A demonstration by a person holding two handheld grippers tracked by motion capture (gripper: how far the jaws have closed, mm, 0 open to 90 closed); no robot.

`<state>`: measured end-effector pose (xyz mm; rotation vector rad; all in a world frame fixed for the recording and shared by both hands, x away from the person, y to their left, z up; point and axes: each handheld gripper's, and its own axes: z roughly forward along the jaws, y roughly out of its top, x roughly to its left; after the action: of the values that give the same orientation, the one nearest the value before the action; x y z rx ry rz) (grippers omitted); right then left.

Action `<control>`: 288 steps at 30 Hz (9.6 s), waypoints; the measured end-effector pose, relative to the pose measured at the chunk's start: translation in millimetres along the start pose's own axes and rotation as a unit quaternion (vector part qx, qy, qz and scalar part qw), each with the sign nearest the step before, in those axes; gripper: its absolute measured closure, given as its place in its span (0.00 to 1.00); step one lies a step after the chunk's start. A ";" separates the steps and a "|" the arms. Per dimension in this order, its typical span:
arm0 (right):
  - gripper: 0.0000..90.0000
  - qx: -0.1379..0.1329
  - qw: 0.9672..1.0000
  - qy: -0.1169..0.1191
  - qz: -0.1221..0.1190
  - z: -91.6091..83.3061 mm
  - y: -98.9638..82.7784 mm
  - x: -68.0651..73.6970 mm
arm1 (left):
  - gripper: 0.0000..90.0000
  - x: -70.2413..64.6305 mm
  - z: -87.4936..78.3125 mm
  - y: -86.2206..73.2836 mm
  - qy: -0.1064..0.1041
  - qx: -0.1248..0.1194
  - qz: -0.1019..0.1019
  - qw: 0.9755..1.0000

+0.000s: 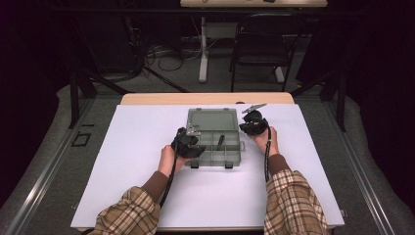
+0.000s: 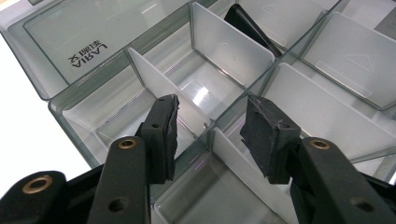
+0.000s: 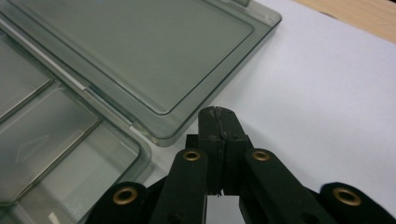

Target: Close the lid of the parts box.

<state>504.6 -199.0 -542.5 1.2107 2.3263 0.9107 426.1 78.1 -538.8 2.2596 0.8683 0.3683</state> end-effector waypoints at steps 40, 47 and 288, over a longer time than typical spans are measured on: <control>1.00 -0.021 0.999 -0.013 0.032 15.7 6.9 -2.9 | 0.62 1.5 1.3 0.1 -0.006 0.001 0.017 1.000; 1.00 -0.051 0.998 -0.028 0.019 5.7 12.8 -0.8 | 0.62 1.2 1.5 0.2 -0.006 0.001 0.016 1.000; 1.00 -0.074 0.985 0.067 -0.139 -93.6 -49.7 90.9 | 1.00 7.5 -69.3 -27.7 -0.008 -0.038 0.079 0.996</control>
<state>369.9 -180.4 -510.8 0.7627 2.4021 1.0678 385.6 132.7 -507.1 2.2637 0.6583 0.4478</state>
